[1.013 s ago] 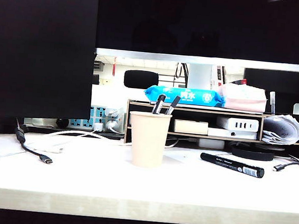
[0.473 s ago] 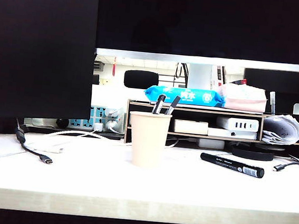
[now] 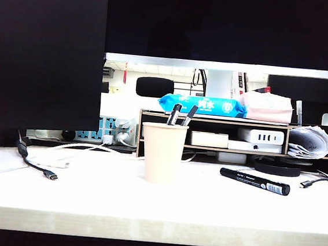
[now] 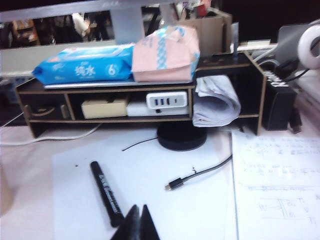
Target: Pick up the marker from the paper cup and put it on the table.
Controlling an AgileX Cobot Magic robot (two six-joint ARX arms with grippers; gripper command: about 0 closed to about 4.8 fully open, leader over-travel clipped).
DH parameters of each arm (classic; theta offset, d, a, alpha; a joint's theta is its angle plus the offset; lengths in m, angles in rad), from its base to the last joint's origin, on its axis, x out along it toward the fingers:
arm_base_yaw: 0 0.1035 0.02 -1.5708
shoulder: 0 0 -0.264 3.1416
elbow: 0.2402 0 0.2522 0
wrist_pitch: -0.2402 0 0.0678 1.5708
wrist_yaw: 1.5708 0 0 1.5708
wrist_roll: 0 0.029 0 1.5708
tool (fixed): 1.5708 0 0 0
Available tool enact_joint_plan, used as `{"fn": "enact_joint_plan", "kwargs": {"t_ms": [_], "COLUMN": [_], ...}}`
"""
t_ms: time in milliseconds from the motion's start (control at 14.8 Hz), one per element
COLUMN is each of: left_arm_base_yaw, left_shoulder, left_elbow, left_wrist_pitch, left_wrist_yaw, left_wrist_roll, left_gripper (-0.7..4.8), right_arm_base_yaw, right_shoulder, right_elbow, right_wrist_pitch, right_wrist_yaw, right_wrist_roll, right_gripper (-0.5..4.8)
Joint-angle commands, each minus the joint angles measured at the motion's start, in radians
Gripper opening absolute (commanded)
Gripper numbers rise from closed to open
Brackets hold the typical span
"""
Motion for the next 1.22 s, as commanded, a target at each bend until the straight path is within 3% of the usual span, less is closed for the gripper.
{"fn": "enact_joint_plan", "kwargs": {"t_ms": [68, 270, 1215], "left_arm_base_yaw": [0.001, 0.001, 0.001], "left_shoulder": [0.000, 0.000, 0.000], "left_elbow": [-0.002, -0.002, -0.002], "left_wrist_pitch": [-0.013, -0.013, -0.013], "left_wrist_yaw": [0.006, 0.006, 0.006], "left_wrist_roll": [0.004, 0.004, 0.004], "left_gripper": [-0.05, -0.05, -0.05], "right_arm_base_yaw": [0.000, 0.000, 0.000], "right_shoulder": [0.000, 0.000, 0.000], "right_elbow": [-0.005, -0.005, -0.005], "right_wrist_pitch": [0.027, 0.011, -0.004], "right_wrist_yaw": [0.087, 0.151, 0.144], "right_wrist_roll": [0.010, 0.010, 0.031], "right_gripper": [-0.05, -0.06, -0.06]}}
